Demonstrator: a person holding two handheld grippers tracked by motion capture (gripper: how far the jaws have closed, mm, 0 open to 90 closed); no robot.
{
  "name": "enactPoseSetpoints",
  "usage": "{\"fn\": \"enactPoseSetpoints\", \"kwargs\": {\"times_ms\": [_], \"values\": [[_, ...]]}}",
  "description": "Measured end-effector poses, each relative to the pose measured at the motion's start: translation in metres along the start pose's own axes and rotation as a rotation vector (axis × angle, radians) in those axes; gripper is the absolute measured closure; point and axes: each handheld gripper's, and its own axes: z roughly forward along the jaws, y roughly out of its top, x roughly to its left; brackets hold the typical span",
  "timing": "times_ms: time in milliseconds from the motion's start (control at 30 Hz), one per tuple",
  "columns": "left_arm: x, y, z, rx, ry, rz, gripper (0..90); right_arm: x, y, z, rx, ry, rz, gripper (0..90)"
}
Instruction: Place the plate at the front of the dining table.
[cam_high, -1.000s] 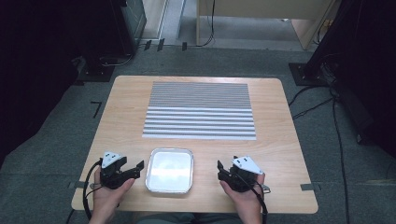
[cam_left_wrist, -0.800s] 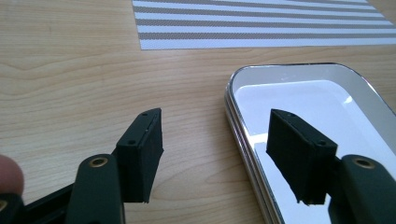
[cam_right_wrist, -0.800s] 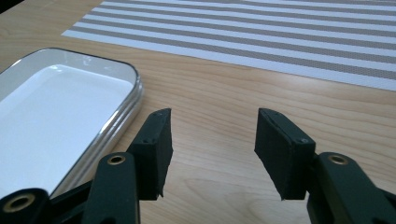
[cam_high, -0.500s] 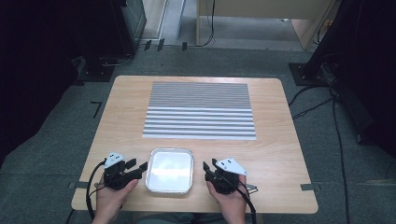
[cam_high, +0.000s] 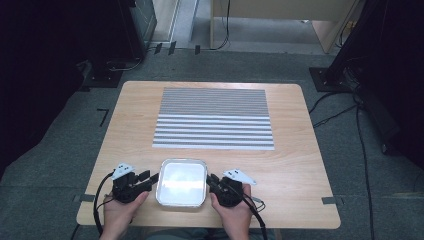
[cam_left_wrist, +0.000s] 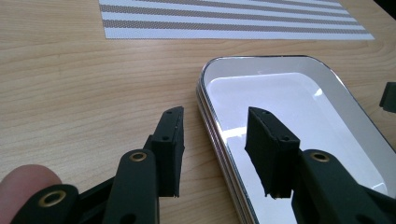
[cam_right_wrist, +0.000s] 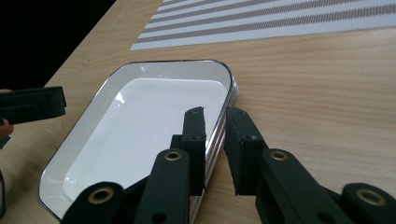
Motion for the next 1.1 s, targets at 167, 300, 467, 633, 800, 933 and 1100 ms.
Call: {"fn": "enactPoseSetpoints", "kwargs": {"times_ms": [167, 300, 467, 633, 800, 933, 1100], "values": [[-0.002, -0.001, 0.002, 0.010, 0.003, 0.014, 59.2, 0.000, -0.001, 0.004, -0.005, 0.000, 0.057, 81.4], [-0.003, -0.002, 0.003, 0.015, 0.000, 0.019, 60.6, 0.000, -0.001, 0.007, -0.001, -0.006, 0.061, 82.6], [-0.006, -0.003, 0.004, 0.020, -0.003, 0.026, 62.9, 0.000, -0.002, 0.010, 0.007, -0.001, 0.080, 83.6], [-0.009, -0.004, 0.006, 0.032, 0.001, 0.044, 65.3, -0.001, -0.003, 0.014, 0.017, -0.003, 0.095, 86.8], [-0.012, -0.005, 0.008, 0.038, -0.001, 0.059, 66.6, 0.000, -0.004, 0.015, 0.015, -0.014, 0.103, 87.6], [-0.014, -0.006, 0.009, 0.046, 0.006, 0.075, 67.0, 0.002, -0.005, 0.015, 0.007, -0.027, 0.096, 88.4], [-0.015, -0.005, 0.009, 0.039, 0.010, 0.078, 68.0, 0.005, -0.007, 0.015, -0.025, -0.053, 0.097, 90.0]]}}
